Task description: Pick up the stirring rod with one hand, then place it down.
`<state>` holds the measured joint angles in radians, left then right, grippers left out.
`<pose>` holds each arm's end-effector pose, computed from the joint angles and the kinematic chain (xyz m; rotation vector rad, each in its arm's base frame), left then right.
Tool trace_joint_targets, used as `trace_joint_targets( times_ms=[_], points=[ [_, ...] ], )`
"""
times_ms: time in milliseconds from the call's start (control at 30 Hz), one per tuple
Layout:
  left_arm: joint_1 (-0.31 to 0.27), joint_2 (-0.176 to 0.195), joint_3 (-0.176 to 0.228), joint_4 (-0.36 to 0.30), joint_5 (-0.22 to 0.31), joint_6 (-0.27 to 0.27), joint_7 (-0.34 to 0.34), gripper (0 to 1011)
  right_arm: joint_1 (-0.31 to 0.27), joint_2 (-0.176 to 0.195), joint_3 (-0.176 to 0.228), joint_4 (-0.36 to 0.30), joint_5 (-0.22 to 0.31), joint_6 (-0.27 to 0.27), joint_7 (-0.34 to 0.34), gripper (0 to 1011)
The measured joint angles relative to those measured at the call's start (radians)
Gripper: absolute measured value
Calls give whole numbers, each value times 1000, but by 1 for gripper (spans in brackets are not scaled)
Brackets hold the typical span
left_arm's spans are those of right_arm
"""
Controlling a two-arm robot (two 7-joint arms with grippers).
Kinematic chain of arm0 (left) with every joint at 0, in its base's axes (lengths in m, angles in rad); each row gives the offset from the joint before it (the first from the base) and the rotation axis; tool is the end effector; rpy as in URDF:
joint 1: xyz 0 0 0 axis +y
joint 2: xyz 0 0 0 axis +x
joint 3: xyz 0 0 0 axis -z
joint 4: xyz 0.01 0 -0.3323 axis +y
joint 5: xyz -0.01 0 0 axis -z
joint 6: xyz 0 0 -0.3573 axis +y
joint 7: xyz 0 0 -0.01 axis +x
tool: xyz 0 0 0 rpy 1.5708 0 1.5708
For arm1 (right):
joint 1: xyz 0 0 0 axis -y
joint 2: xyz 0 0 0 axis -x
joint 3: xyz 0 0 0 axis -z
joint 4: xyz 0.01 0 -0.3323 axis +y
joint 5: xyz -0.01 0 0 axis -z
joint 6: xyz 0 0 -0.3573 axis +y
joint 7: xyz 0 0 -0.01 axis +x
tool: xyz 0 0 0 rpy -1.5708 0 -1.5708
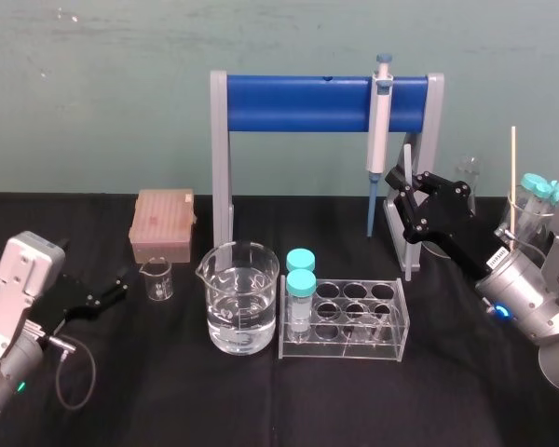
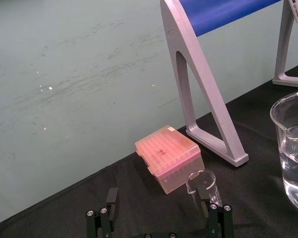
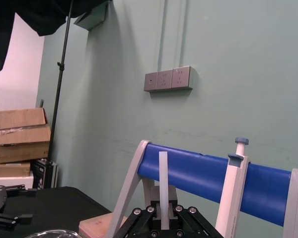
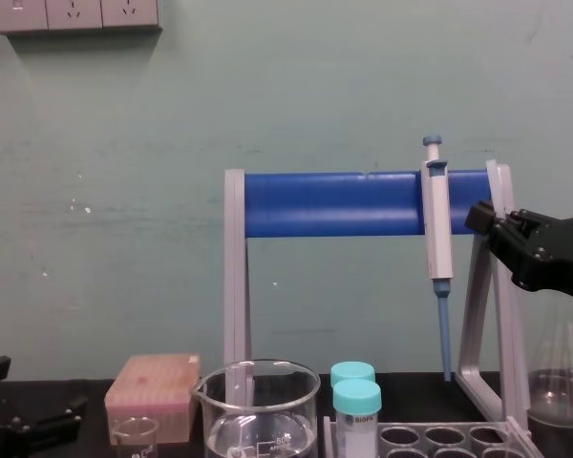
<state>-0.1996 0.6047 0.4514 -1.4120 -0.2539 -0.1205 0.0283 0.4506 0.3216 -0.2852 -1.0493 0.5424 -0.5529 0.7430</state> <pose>0.4108 0.0939 -0.3456 0.3044 -0.2851 1.2480 0.5077 -0.0800 -0.3328 0.3033 -0.3314 -0.7854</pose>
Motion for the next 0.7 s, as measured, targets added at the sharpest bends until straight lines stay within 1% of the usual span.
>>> trace_joint_targets(
  times_ms=[700],
  points=[
    [0,0,0,0,0,0,0,1000,0,0,0,0,0,0,0,71]
  ],
)
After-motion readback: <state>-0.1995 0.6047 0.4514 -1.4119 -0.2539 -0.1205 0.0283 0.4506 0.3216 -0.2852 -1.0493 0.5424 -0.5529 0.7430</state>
